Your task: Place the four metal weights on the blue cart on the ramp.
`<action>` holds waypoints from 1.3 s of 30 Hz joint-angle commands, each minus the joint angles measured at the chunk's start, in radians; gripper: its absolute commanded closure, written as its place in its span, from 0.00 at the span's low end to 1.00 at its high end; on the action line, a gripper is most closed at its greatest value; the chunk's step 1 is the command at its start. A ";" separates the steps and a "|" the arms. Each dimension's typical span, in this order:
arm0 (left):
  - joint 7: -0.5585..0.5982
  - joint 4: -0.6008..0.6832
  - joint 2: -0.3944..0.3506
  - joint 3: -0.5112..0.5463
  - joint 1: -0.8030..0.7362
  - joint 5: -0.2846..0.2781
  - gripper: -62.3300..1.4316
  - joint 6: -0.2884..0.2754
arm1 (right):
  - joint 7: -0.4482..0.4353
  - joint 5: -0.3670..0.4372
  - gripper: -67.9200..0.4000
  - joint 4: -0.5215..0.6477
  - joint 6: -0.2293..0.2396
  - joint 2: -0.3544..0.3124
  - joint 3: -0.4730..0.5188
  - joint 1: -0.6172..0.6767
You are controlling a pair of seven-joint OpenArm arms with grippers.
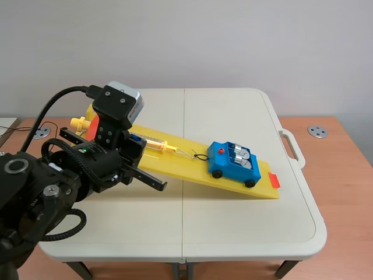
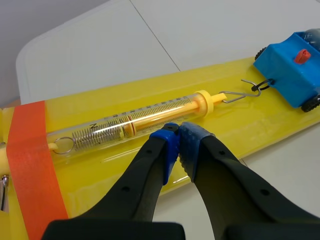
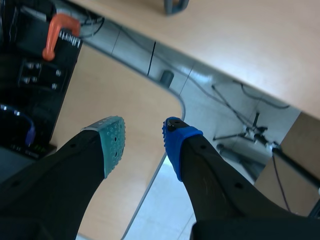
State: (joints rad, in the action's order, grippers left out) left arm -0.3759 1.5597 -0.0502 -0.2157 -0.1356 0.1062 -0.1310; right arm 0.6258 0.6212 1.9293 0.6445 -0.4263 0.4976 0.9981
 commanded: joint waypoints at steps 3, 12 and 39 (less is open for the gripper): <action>0.046 0.233 -0.010 0.023 -0.031 -0.097 0.88 0.029 | -0.104 0.053 0.70 0.099 0.038 -0.015 0.060 -0.124; 0.011 0.415 -0.108 0.025 -0.243 -0.096 0.70 0.029 | -0.159 0.068 0.54 0.099 0.037 -0.010 0.056 -0.292; 0.045 0.636 -0.129 0.039 -0.582 -0.092 0.00 0.077 | -0.290 -0.061 0.03 0.066 -0.055 0.155 -0.330 -0.497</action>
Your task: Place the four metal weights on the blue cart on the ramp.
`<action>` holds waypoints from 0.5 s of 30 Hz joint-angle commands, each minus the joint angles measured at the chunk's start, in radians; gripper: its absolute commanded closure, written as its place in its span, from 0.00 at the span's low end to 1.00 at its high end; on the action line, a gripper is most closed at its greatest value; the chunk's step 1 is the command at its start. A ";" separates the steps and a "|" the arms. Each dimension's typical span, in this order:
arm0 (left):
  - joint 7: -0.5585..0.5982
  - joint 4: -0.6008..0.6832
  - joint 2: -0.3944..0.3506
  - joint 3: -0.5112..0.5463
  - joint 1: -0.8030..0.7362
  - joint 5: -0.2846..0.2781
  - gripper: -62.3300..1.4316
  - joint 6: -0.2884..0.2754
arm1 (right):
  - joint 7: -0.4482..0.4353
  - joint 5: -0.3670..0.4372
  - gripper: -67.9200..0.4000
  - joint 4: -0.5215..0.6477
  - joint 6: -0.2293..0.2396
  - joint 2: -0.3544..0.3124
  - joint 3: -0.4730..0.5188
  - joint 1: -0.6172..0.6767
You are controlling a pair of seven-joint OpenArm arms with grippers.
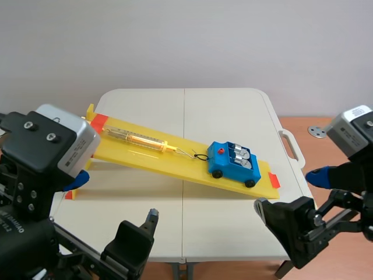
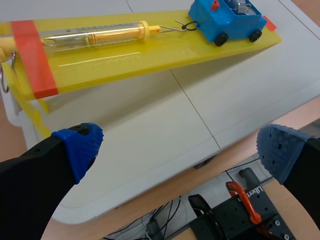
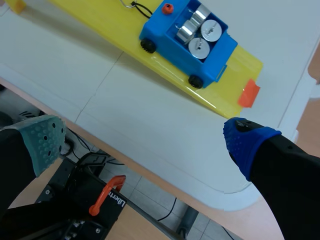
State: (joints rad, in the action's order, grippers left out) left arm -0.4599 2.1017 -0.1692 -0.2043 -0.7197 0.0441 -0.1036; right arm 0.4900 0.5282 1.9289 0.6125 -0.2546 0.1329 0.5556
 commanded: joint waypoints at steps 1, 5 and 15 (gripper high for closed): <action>0.132 0.092 -0.015 0.027 0.003 -0.029 0.00 0.050 | -0.158 0.024 0.03 0.065 -0.022 -0.017 0.026 -0.055; 0.154 0.088 -0.020 0.027 0.003 -0.029 0.00 0.049 | -0.161 0.013 0.03 0.065 -0.023 -0.017 0.010 -0.055; 0.156 0.082 -0.020 0.027 0.008 -0.029 0.00 0.049 | -0.161 0.002 0.03 0.064 -0.023 -0.017 0.010 -0.054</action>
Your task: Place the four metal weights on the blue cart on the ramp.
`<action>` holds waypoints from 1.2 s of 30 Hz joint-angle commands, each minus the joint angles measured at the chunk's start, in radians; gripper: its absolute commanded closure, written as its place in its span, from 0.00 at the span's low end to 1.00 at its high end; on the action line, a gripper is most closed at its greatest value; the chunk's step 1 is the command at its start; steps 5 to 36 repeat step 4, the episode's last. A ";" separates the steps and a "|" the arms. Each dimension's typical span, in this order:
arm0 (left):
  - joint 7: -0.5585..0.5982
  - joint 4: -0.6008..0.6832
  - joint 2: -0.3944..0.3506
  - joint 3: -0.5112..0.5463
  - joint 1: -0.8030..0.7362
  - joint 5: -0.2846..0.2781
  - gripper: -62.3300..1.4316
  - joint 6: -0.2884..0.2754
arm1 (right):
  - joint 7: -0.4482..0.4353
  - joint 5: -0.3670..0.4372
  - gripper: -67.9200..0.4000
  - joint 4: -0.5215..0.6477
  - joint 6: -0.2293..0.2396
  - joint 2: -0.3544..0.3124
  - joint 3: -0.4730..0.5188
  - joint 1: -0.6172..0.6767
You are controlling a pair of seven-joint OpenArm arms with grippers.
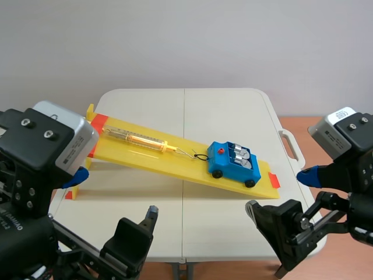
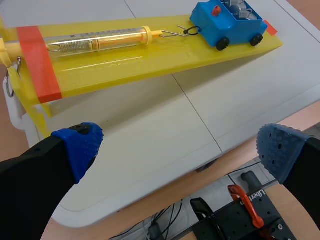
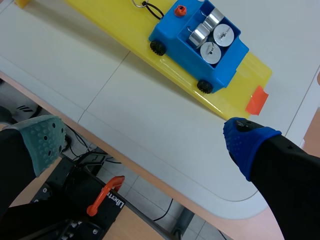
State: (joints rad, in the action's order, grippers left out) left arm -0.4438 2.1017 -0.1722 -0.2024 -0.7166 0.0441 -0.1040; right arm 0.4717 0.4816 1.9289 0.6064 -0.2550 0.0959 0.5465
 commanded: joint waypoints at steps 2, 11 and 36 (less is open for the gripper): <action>0.140 0.082 -0.017 0.025 0.005 -0.029 0.00 0.050 | -0.143 0.048 0.03 0.064 -0.016 -0.016 0.047 -0.045; 0.140 0.082 -0.017 0.025 0.005 -0.029 0.00 0.050 | -0.143 0.049 0.03 0.064 -0.016 -0.017 0.047 -0.045; 0.140 0.082 -0.017 0.025 0.005 -0.029 0.00 0.050 | -0.143 0.049 0.03 0.064 -0.016 -0.017 0.047 -0.045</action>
